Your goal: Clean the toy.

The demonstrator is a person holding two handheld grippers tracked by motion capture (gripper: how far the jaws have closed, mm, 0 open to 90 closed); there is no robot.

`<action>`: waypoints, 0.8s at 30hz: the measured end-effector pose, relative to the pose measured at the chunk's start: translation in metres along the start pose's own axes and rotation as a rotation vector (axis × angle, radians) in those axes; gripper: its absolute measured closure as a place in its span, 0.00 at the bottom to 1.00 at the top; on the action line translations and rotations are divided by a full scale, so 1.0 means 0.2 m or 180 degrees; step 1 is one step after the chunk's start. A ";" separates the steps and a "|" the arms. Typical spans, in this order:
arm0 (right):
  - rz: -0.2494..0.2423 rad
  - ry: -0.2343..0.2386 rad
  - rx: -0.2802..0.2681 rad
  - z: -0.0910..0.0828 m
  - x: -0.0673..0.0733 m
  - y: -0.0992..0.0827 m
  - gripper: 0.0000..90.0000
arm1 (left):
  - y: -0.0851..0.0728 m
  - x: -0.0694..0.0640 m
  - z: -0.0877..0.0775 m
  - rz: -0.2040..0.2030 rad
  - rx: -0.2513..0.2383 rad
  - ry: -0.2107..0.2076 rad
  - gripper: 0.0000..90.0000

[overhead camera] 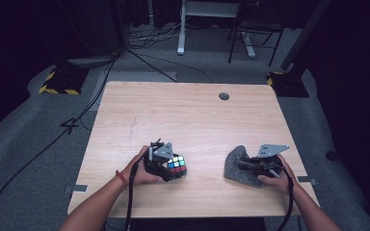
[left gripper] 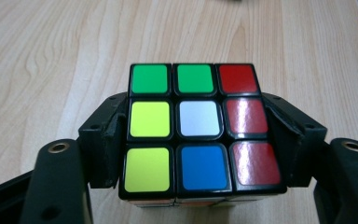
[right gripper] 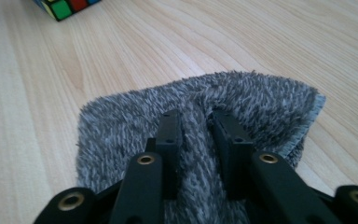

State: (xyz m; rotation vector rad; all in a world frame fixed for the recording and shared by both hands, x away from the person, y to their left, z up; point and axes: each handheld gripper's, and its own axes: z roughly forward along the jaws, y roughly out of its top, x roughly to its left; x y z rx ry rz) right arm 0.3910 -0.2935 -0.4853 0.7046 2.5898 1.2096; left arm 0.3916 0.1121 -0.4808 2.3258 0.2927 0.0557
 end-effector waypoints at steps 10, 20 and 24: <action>0.0073 -0.0107 -0.0048 -0.03 0.01 0.02 0.52 | 0.00 -0.01 -0.01 0.0004 -0.0033 0.0099 0.29; -0.0047 -0.0277 0.0024 -0.04 0.04 0.08 0.31 | 0.01 -0.03 -0.09 0.0060 -0.0079 0.0355 0.19; -0.0103 -0.0341 0.0018 -0.06 0.06 0.10 0.26 | -0.01 -0.05 -0.14 0.0076 -0.0118 0.0461 0.18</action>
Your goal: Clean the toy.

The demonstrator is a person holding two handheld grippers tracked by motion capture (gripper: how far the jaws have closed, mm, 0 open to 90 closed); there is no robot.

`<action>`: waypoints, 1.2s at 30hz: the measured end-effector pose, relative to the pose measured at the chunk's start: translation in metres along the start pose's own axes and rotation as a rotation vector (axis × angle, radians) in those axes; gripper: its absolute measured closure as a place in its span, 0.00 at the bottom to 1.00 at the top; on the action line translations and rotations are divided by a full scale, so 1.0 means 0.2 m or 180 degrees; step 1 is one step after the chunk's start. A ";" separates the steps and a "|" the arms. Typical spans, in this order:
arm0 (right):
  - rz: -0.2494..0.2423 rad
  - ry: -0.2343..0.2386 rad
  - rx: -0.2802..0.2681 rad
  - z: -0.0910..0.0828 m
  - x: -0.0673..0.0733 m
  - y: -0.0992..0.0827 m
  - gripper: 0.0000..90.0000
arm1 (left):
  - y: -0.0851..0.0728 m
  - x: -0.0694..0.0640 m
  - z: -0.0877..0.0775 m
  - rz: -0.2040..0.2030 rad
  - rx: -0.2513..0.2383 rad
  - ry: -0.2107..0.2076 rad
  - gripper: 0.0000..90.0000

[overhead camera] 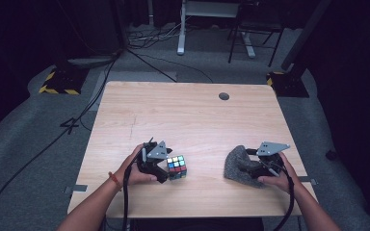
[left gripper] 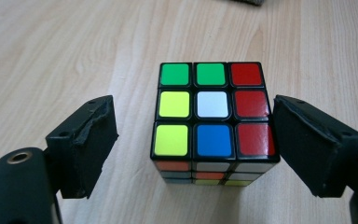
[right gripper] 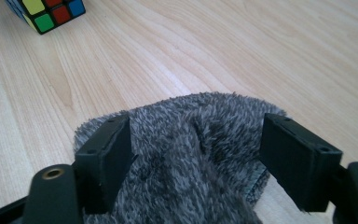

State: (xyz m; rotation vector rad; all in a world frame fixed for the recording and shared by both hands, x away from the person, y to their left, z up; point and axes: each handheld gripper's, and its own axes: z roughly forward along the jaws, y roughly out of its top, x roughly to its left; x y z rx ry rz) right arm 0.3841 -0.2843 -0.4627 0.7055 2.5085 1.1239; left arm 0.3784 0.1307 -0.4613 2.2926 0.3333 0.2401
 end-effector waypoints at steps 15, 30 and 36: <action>-0.0100 -0.0126 0.0107 -0.12 0.05 -0.05 0.28 | -0.08 -0.05 -0.16 -0.0003 0.0069 0.0288 0.18; 0.0115 -0.0442 0.0191 -0.31 -0.01 -0.28 0.28 | -0.26 -0.05 -0.31 -0.0228 0.0152 0.0618 0.19; 0.0310 -0.0528 0.0159 -0.36 -0.05 -0.39 0.28 | -0.34 -0.03 -0.31 -0.0368 0.0236 0.0672 0.20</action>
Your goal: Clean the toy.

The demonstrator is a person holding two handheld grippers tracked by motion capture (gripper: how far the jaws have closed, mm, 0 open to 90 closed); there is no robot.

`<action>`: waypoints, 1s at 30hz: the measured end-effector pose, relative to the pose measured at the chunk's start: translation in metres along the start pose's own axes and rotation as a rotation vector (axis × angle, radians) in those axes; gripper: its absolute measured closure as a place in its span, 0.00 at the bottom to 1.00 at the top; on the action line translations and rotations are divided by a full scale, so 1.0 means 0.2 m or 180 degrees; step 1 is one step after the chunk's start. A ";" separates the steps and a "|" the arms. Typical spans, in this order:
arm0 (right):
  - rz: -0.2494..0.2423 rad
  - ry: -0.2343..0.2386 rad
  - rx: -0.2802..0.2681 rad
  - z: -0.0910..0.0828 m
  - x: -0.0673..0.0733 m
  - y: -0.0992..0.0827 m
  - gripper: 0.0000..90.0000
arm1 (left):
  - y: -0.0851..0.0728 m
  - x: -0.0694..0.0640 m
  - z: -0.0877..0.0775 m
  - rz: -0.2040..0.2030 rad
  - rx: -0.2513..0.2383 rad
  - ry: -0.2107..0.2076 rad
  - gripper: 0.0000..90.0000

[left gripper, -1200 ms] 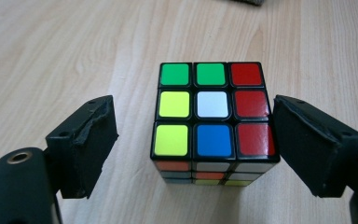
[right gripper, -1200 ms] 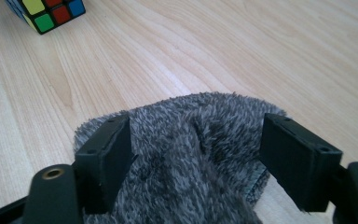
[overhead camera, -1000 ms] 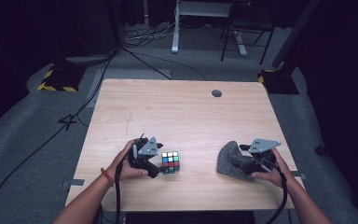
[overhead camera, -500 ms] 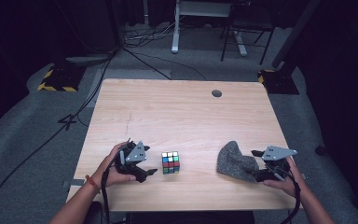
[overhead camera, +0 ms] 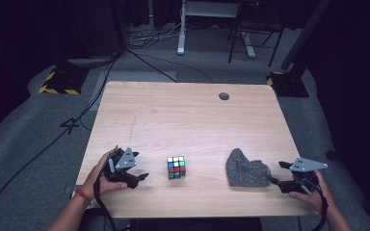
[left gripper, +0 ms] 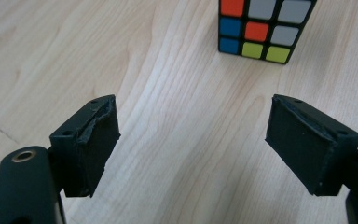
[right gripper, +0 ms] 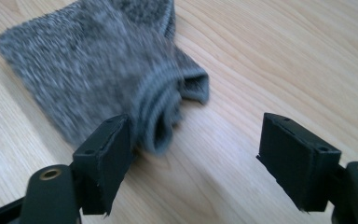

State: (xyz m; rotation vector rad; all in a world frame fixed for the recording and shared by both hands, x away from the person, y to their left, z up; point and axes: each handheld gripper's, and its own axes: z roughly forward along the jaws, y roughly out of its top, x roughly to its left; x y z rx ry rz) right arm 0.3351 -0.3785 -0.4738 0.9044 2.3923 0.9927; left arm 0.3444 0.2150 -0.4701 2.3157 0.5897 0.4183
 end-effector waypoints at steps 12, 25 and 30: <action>0.0434 -0.0207 0.0034 -0.02 -0.10 -0.18 0.29 | -0.10 0.02 0.04 -0.0208 0.0139 -0.0085 0.19; 0.0731 -0.0305 0.0002 -0.03 -0.12 -0.25 0.27 | -0.19 0.03 0.06 -0.0450 0.0074 -0.0200 0.19; 0.0738 -0.0314 0.0008 -0.03 -0.12 -0.25 0.27 | -0.19 0.03 0.06 -0.0464 0.0074 -0.0188 0.19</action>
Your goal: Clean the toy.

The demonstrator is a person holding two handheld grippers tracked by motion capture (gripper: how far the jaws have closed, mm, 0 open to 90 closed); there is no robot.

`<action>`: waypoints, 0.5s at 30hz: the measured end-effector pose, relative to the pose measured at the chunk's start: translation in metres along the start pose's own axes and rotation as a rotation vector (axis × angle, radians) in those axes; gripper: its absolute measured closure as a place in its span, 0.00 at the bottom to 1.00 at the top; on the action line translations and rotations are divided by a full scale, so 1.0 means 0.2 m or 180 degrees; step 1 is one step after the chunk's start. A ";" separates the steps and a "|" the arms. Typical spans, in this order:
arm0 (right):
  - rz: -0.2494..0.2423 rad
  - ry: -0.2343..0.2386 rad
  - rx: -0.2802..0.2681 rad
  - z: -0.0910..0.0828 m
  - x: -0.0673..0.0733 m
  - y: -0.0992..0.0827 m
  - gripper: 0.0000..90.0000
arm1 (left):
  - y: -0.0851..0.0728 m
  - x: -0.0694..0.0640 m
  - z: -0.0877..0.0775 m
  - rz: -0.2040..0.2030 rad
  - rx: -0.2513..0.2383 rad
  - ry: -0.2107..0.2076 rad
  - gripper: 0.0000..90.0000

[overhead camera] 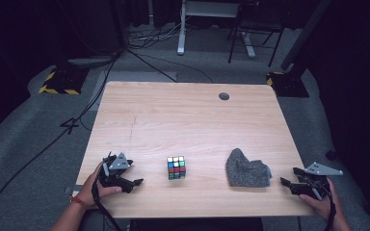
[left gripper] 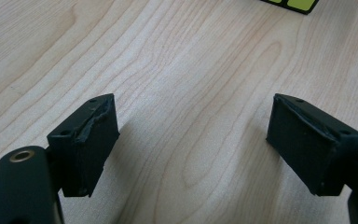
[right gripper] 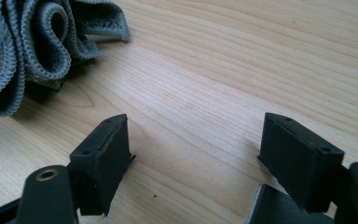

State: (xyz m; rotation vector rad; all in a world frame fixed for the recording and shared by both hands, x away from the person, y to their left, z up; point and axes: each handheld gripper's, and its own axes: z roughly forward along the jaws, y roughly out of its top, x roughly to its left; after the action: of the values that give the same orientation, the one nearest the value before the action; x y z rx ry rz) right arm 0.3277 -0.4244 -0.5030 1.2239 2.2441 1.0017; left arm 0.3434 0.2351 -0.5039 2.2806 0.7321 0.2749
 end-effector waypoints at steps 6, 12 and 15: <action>-0.0007 -0.0002 -0.0005 0.00 0.00 0.00 0.27 | 0.00 0.00 0.00 -0.0023 0.0001 0.0016 0.19; -0.0003 -0.0011 -0.0005 0.00 0.00 0.00 0.26 | 0.00 0.00 0.00 -0.0023 0.0001 0.0016 0.19; -0.0004 -0.0011 -0.0006 0.00 0.00 0.00 0.26 | 0.00 0.00 0.00 -0.0027 0.0002 0.0015 0.19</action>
State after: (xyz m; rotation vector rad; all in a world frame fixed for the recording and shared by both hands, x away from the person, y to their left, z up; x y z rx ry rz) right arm 0.3279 -0.4244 -0.5032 1.2223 2.2407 1.0001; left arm 0.3428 0.2349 -0.5040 2.2774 0.7443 0.2763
